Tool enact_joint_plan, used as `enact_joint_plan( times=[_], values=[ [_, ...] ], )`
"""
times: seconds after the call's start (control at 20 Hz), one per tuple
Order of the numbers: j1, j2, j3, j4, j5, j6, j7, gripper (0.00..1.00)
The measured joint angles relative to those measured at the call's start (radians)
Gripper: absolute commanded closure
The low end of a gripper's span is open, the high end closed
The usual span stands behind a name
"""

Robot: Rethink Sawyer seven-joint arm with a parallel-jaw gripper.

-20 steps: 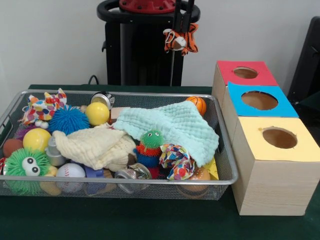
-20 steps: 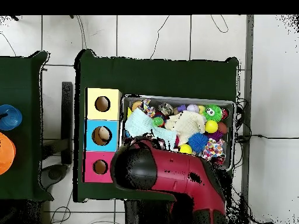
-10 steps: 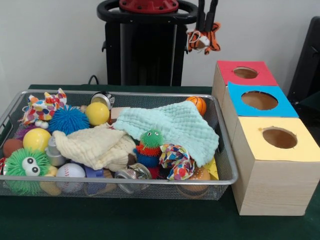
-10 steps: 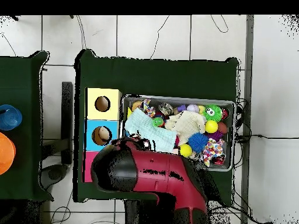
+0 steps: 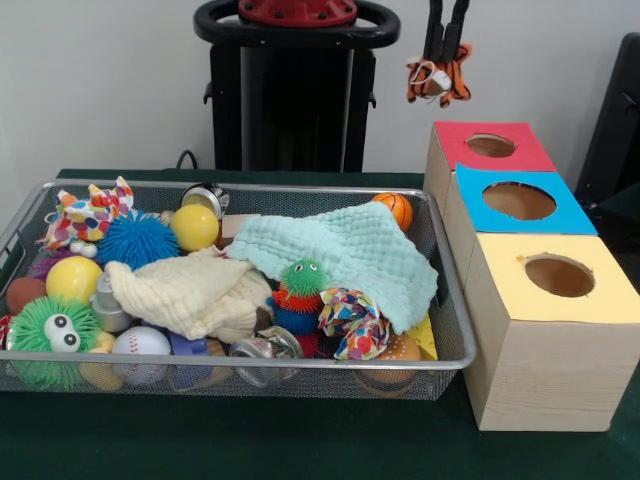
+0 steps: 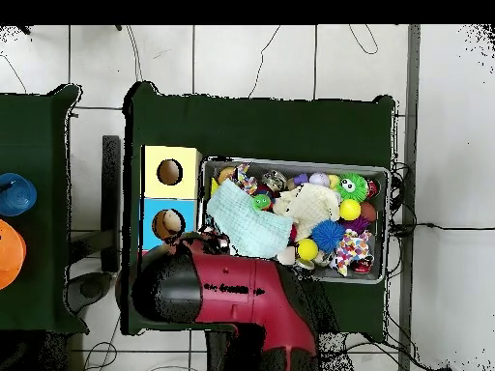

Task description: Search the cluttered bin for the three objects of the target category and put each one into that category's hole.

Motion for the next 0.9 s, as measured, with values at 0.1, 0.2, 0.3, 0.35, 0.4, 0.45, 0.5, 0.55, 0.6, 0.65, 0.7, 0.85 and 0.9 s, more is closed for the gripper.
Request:
enact_joint_plan(
  times=[0.1, 0.2, 0.3, 0.35, 0.4, 0.45, 0.5, 0.55, 0.6, 0.65, 0.7, 0.85, 0.9],
  values=[
    [0.007, 0.000, -0.004, 0.005, 0.004, -0.009, 0.006, 1.00],
    [0.020, 0.000, -0.012, 0.026, 0.014, -0.049, 0.026, 1.00],
    [0.024, 0.000, -0.014, 0.035, 0.017, -0.066, 0.034, 1.00],
    [0.029, 0.002, -0.017, 0.046, 0.021, -0.094, 0.044, 1.00],
    [0.038, 0.006, -0.023, 0.057, 0.025, -0.125, 0.057, 1.00],
    [0.041, 0.008, -0.025, 0.059, 0.027, -0.134, 0.062, 1.00],
    [0.044, 0.010, -0.027, 0.062, 0.028, -0.143, 0.066, 1.00],
    [0.059, 0.022, -0.036, 0.071, 0.035, -0.176, 0.083, 1.00],
    [0.064, 0.026, -0.039, 0.074, 0.037, -0.183, 0.089, 1.00],
    [0.069, 0.030, -0.041, 0.077, 0.039, -0.190, 0.094, 1.00],
    [0.073, 0.034, -0.043, 0.079, 0.041, -0.196, 0.099, 1.00],
    [0.090, 0.054, -0.052, 0.089, 0.048, -0.216, 0.118, 1.00],
    [0.094, 0.058, -0.055, 0.091, 0.050, -0.219, 0.121, 1.00]
  ],
)
